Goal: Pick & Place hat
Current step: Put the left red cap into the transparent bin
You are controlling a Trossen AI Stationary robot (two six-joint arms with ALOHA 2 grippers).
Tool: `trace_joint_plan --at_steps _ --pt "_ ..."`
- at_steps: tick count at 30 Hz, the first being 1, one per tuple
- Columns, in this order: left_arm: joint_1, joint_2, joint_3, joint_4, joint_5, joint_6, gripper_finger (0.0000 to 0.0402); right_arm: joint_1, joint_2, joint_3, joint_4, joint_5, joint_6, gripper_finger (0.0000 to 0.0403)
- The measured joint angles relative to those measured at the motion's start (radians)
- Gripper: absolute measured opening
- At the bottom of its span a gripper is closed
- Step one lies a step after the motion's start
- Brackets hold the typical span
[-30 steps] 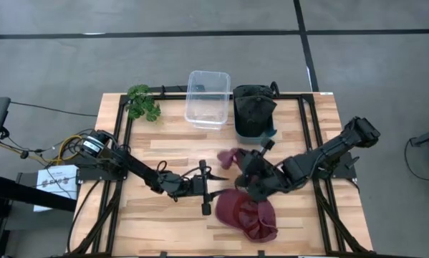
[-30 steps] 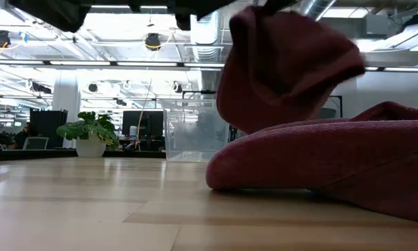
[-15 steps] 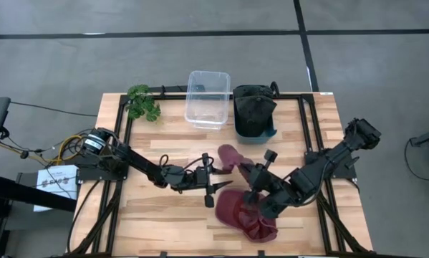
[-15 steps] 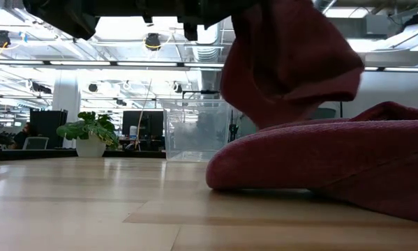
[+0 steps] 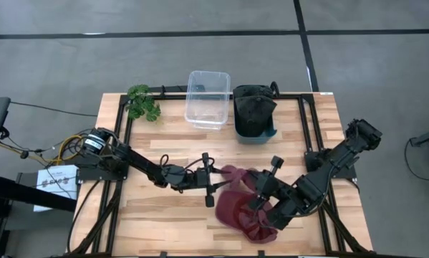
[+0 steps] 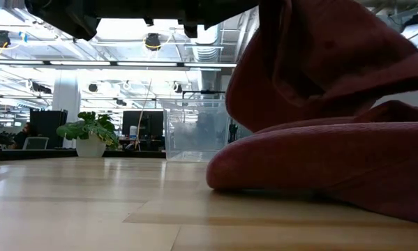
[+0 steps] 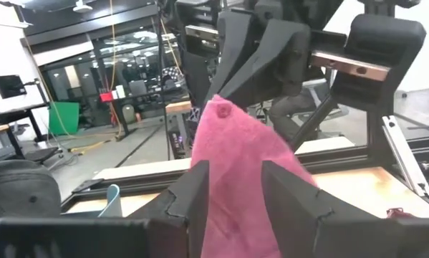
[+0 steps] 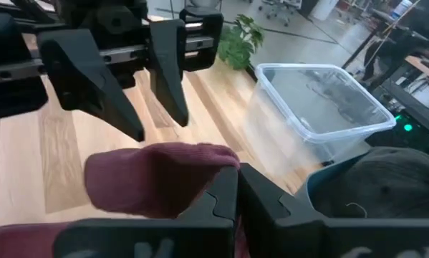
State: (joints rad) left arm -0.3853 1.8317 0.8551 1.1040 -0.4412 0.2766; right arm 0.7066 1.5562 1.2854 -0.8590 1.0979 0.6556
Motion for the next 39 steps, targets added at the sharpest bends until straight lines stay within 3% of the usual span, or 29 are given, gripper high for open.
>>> trace_joint_plan --at_steps 16,26,39 --pt "-0.013 0.000 0.000 0.004 0.061 0.008 0.0127 -0.107 0.001 0.000 0.097 -0.118 -0.133 0.0000" --pt "0.017 0.000 0.001 0.010 -0.006 0.025 0.0127 -0.084 0.001 0.000 0.296 -0.183 -0.294 0.0000" --pt "0.010 0.000 0.002 0.003 -0.070 0.031 0.0127 -0.072 0.001 0.000 0.184 -0.209 -0.178 0.0000"
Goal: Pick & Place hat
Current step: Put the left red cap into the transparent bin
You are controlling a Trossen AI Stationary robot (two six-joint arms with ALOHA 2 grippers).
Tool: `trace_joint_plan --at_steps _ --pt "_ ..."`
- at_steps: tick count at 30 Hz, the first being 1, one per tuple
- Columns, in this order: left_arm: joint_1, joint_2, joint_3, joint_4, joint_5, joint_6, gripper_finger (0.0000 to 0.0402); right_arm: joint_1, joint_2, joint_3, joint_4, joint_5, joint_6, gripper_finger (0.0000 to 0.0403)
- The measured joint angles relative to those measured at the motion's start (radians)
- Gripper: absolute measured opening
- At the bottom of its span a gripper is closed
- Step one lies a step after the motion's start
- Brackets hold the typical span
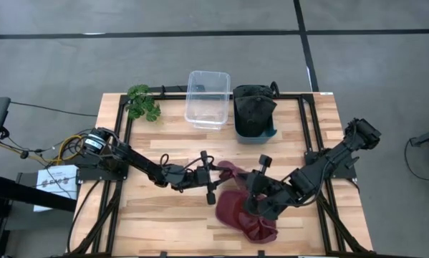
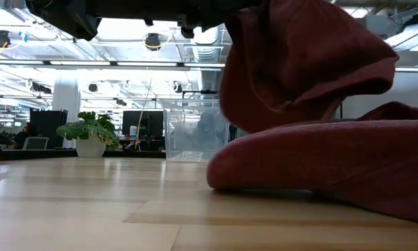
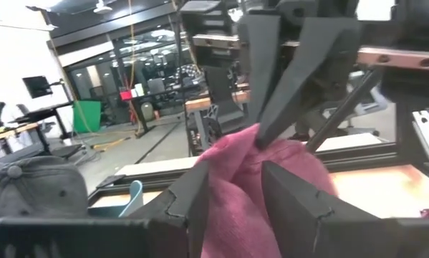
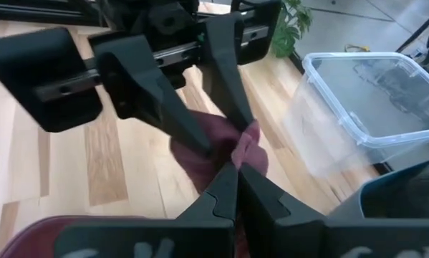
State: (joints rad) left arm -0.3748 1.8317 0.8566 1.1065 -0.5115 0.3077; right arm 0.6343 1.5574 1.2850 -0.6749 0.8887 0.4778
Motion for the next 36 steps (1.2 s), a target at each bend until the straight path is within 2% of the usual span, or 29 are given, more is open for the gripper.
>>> trace_joint_plan --at_steps 11,25,30,36 --pt "0.002 0.000 0.000 0.000 -0.020 0.002 0.0127 0.014 0.000 0.000 0.011 -0.005 0.001 0.0000" --pt "0.008 0.000 -0.001 0.001 -0.019 0.002 0.0127 0.015 0.001 0.000 0.089 -0.069 -0.034 0.0000" --pt "0.009 0.000 -0.001 0.001 -0.016 0.002 0.0127 0.027 0.001 0.000 0.088 -0.049 -0.042 0.0000" --pt "0.009 0.000 -0.001 -0.017 -0.017 -0.001 0.0118 -0.009 0.002 0.000 0.093 -0.044 -0.069 0.0000"
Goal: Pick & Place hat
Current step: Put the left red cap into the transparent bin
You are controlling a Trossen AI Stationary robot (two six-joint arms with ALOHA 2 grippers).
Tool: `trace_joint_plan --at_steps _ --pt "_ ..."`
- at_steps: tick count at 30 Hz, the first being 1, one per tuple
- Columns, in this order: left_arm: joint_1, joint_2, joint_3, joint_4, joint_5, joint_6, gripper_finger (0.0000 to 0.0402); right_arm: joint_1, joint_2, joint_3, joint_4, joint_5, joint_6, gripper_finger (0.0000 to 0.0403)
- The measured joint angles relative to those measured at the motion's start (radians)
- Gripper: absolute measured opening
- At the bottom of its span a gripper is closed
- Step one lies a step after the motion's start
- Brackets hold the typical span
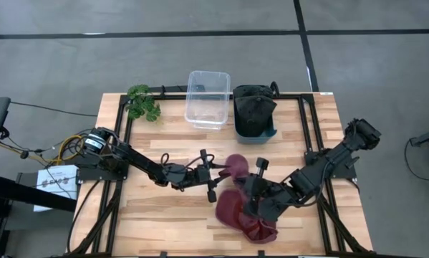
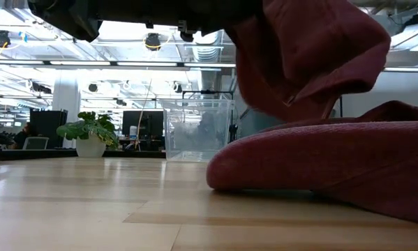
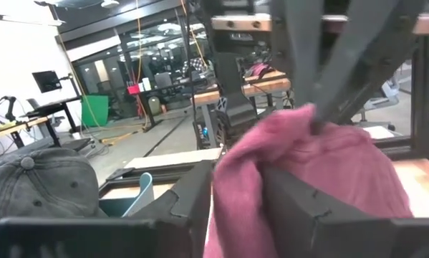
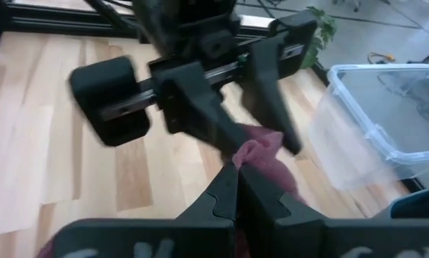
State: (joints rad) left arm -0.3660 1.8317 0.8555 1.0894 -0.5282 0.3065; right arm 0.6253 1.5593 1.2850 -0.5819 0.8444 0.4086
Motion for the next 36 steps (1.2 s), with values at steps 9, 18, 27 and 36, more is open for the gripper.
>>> trace_joint_plan --at_steps 9,18,27,36 --pt "-0.002 0.000 0.000 -0.001 -0.053 -0.004 0.0010 -0.032 0.000 0.000 0.062 -0.004 -0.087 0.0000" --pt "-0.021 -0.001 0.000 -0.010 -0.068 0.005 0.0008 -0.039 0.000 0.000 0.079 -0.018 -0.163 0.0008" --pt "-0.081 0.000 -0.002 -0.046 -0.064 0.009 0.0008 -0.029 0.000 0.000 0.036 -0.094 -0.267 0.0122" --pt "-0.122 -0.174 -0.002 -0.360 -0.109 0.024 0.0008 0.046 -0.002 0.034 0.017 -0.081 -0.494 0.0179"
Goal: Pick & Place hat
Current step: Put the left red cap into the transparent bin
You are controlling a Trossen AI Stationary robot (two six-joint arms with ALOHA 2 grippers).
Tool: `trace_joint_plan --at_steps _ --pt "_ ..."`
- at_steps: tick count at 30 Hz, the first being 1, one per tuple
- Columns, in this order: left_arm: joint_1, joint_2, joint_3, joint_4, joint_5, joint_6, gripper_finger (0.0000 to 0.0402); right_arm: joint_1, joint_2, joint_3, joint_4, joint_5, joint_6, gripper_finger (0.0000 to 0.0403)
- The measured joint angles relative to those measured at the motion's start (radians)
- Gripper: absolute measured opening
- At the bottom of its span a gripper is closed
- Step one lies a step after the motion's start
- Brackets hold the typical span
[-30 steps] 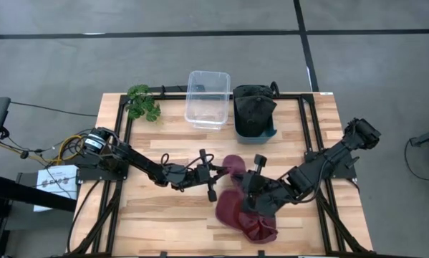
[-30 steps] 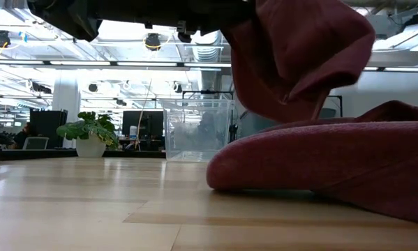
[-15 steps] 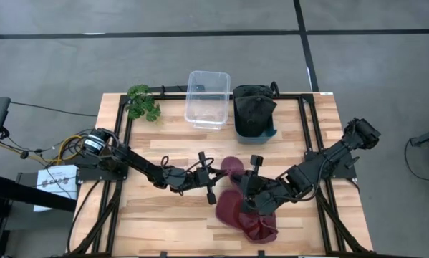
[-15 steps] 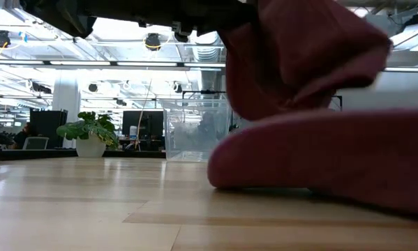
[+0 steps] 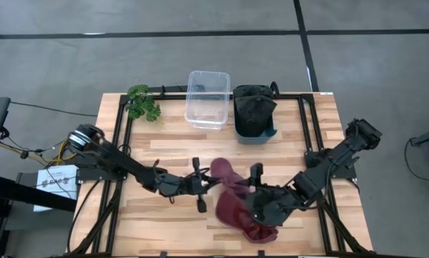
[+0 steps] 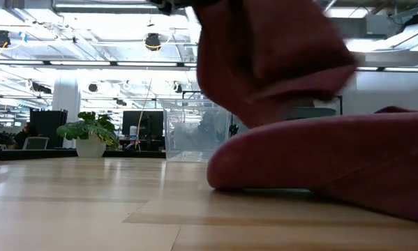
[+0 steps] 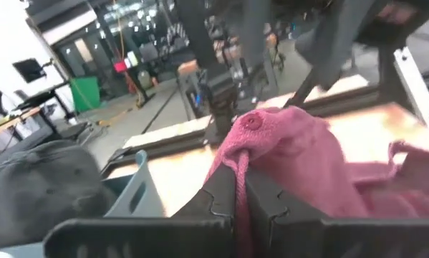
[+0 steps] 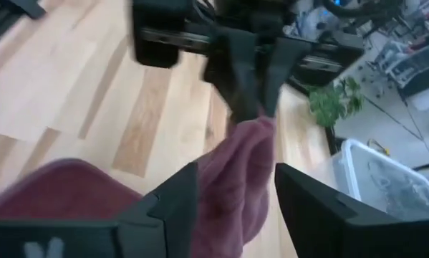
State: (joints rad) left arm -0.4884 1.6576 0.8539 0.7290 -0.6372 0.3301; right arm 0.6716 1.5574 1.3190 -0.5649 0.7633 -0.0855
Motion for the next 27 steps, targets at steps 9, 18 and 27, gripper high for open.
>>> trace_joint_plan --at_steps 9,18,27 --pt "0.024 -0.211 -0.056 -0.119 -0.004 -0.022 0.0009 0.066 0.000 0.034 -0.047 0.017 0.106 0.0165" --pt "0.127 -0.431 -0.201 -0.120 0.481 -0.199 0.0009 0.066 0.001 0.033 0.004 -0.026 -0.213 0.0155" --pt "0.165 -0.430 -0.254 -0.105 0.603 -0.370 0.0009 -0.001 0.002 0.033 0.174 -0.060 -0.514 0.0150"
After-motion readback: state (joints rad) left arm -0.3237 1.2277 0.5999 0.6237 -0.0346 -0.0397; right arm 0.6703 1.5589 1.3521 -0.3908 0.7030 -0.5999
